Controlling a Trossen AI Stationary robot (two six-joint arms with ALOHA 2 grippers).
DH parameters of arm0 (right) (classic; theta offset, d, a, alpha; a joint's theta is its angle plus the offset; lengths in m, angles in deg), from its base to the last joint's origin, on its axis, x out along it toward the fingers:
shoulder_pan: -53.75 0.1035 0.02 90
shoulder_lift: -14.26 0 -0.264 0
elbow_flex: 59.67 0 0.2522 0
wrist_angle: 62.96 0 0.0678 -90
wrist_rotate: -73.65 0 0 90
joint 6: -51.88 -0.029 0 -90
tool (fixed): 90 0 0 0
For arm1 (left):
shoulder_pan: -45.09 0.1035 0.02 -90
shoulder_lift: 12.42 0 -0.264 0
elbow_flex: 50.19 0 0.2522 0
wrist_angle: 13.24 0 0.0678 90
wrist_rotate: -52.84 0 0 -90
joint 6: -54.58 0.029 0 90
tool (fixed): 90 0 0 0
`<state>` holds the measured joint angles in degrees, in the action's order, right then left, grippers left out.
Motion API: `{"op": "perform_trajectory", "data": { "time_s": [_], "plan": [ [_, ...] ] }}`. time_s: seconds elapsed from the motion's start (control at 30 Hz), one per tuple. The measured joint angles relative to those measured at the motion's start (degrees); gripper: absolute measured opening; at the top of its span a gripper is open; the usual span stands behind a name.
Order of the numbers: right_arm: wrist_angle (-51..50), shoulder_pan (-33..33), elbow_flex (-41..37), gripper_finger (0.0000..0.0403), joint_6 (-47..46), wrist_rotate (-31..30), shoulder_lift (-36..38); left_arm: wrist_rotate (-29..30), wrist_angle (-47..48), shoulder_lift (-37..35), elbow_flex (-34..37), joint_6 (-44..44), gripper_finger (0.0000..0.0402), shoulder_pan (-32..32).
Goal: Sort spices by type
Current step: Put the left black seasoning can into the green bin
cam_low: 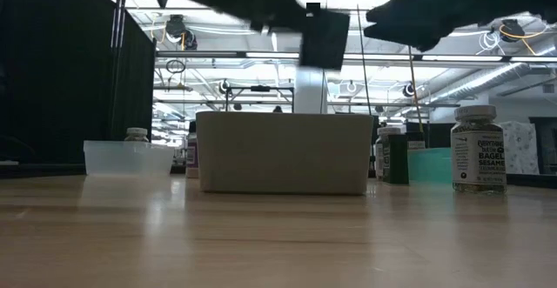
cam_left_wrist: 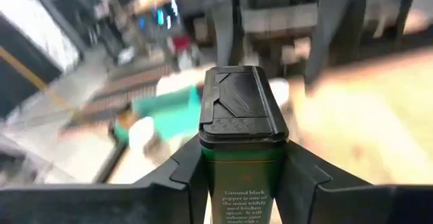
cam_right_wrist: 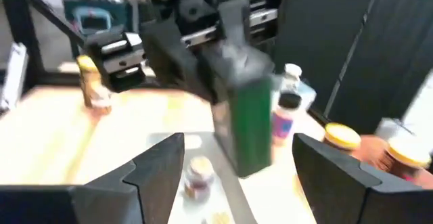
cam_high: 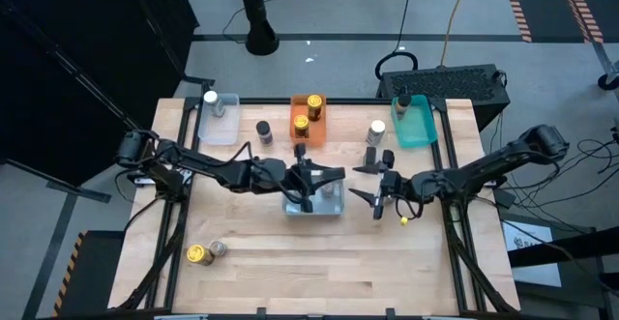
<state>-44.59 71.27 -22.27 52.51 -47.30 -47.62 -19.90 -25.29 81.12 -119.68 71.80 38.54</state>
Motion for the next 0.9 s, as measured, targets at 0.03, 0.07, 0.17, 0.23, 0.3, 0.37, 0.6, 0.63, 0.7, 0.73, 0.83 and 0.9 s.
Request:
{"op": "perform_trajectory", "data": {
  "time_s": [0.03,0.07,0.17,0.23,0.3,0.37,0.6,0.63,0.7,0.73,0.83,0.9],
  "plan": [
    [-4.0,0.0,1.26,0.0259,-0.57,-0.58,0.81,0.34,2.31,-0.09,0.0,-0.42,0.0129,0.02],
    [-8.55,0.0,3.0,0.0259,-1.08,-0.68,1.47,0.32,4.08,-0.1,0.06,-1.0,0.0129,-0.02],
    [-23.91,-0.02,10.46,0.0259,-1.72,-0.71,1.58,-1.43,5.2,-0.31,0.09,-2.98,0.0129,-0.09],
    [-33.36,-0.02,16.74,0.0259,-1.71,-0.59,0.17,-2.21,5.15,-0.36,0.07,-3.39,0.0129,-0.28],
    [-42.16,-0.04,22.96,0.0259,-1.88,-0.35,-1.69,-2.26,5.21,-0.34,0.07,-3.35,0.0129,-0.45],
    [-49.71,-0.07,29.08,0.0259,-2.44,0.97,-4.26,-2.26,4.05,-0.34,0.07,-3.35,0.0129,-0.61],
    [-65.94,-0.84,44.72,0.0261,-3.74,5.87,-13.86,-2.41,1.67,-0.31,0.06,-3.37,0.0128,-0.74],
    [-67.93,-1.06,46.21,0.0264,-3.83,5.89,-15.27,-2.41,1.62,-0.33,0.04,-3.37,0.0128,-0.84],
    [-70.59,-1.5,48.63,0.0274,-5.09,6.03,-17.56,-2.39,1.67,-0.31,0.04,-3.37,0.0128,-1.11],
    [-71.62,-1.77,49.77,0.0282,-5.66,6.69,-18.55,-2.39,1.66,-0.31,0.04,-3.38,0.0128,-1.25],
    [-72.75,-2.21,51.98,0.0304,-5.38,7.36,-20.71,-2.39,1.11,-0.31,0.04,-3.37,0.0128,-1.74],
    [-73.02,-2.23,52.55,0.0315,-3.87,7.36,-21.93,-2.39,1.17,-0.31,0.04,-3.37,0.0128,-1.89]
  ]
}}
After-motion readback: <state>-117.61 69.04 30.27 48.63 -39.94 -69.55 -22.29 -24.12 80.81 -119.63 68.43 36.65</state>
